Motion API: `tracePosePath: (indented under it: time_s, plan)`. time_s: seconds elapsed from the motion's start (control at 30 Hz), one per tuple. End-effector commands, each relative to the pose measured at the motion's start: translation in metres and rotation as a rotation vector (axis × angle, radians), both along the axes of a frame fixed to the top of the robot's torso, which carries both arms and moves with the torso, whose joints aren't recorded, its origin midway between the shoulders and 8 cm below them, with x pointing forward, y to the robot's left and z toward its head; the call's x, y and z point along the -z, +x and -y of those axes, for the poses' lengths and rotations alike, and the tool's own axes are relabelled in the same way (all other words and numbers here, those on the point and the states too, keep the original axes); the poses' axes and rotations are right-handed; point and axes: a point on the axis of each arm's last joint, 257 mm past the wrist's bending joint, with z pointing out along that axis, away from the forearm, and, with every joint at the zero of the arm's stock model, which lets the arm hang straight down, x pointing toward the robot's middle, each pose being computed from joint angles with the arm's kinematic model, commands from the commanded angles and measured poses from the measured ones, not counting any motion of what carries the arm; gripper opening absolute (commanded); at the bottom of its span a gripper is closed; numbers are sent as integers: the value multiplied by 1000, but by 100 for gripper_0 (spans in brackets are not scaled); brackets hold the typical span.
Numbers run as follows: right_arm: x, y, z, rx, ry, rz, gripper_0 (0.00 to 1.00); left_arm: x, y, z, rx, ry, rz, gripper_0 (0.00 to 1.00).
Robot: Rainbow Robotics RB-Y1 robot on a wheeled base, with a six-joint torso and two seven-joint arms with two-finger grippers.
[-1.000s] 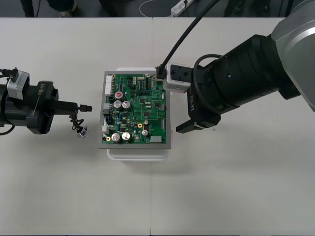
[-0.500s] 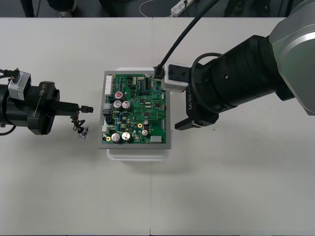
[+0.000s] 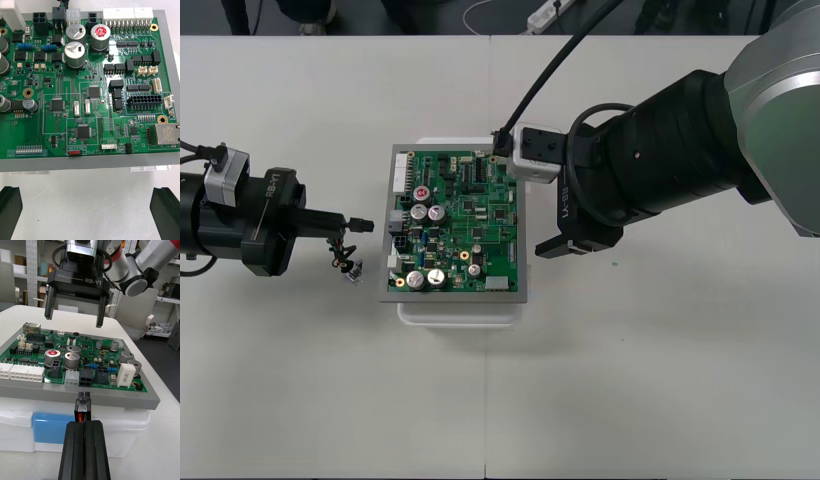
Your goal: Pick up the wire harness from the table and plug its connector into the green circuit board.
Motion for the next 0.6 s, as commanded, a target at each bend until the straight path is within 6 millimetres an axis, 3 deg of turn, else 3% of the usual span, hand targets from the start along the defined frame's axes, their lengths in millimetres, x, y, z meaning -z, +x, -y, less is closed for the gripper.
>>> tracePosePath:
  time_s: [0.03, 0.6]
  plan:
    - [-13, -3, -4, 29, 42, 23, 100, -17, -5, 20, 87, -12, 147, 0]
    - [-7, -4, -5, 40, 48, 17, 100, -14, -4, 28, 106, 0, 187, 0]
